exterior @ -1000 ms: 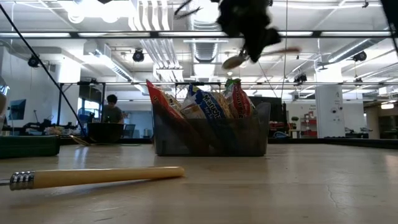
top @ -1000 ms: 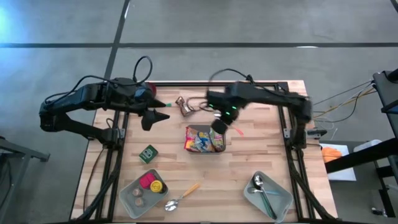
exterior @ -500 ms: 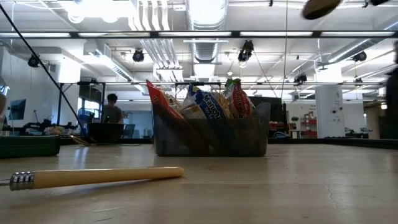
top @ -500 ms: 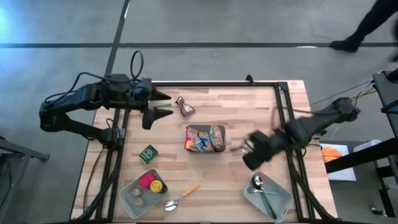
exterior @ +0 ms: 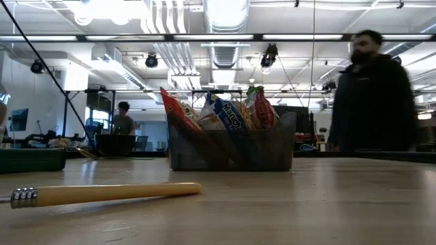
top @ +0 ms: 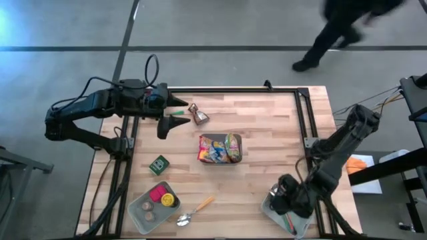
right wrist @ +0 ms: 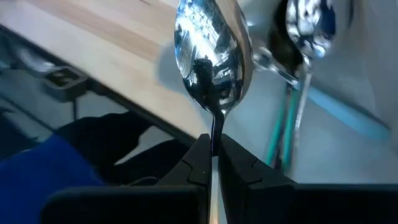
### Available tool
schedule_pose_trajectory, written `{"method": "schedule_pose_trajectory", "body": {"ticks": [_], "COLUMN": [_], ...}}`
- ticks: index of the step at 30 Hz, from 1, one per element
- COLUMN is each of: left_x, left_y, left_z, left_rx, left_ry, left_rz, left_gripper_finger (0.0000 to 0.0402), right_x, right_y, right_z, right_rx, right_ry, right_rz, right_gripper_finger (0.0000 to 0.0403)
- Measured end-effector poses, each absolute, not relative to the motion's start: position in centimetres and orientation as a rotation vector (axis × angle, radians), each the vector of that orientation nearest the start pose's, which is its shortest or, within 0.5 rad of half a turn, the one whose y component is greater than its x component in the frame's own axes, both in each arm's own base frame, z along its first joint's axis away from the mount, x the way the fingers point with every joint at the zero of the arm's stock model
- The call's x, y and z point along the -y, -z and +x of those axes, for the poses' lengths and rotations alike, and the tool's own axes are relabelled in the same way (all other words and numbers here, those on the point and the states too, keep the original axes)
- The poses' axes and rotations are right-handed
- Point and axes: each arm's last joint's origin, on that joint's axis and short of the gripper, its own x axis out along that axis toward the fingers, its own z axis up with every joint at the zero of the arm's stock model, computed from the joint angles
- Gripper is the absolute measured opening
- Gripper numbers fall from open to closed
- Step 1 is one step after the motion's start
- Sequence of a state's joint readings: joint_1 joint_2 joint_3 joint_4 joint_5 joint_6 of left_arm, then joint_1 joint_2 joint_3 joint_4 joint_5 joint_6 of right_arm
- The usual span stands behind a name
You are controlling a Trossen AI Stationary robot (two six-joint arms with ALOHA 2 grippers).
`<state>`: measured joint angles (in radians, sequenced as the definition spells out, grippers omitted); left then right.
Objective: Pick & Place Food Item
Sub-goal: Put the orange spoon into the right grey bin
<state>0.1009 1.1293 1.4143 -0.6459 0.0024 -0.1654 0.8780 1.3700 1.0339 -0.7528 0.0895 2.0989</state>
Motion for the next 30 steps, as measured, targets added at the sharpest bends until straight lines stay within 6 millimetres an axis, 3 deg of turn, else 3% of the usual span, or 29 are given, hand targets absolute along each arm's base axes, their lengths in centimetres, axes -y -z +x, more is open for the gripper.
{"method": "schedule_pose_trajectory", "body": {"ticks": [10,21,30], "left_x": [-2.1,-2.1,-2.1], "left_y": [-43.5,-43.7,-43.7], "left_z": [21.5,21.6,21.6], "left_rx": [-0.347,-0.327,-0.33], "left_ry": [-0.114,-0.111,-0.114], "left_rz": [-0.206,-0.21,-0.224], "left_gripper_finger": [0.0324,0.0324,0.0324], "right_x": [-22.3,-21.6,-21.8], "right_y": [-21.5,-17.5,-16.6], "right_z": [16.7,15.9,16.0], "right_rx": [-1.215,-1.244,-1.252], "right_ry": [0.596,0.668,0.68], "right_rz": [1.171,0.969,0.936], "right_gripper_finger": [0.0008,0.0008,0.0008]}}
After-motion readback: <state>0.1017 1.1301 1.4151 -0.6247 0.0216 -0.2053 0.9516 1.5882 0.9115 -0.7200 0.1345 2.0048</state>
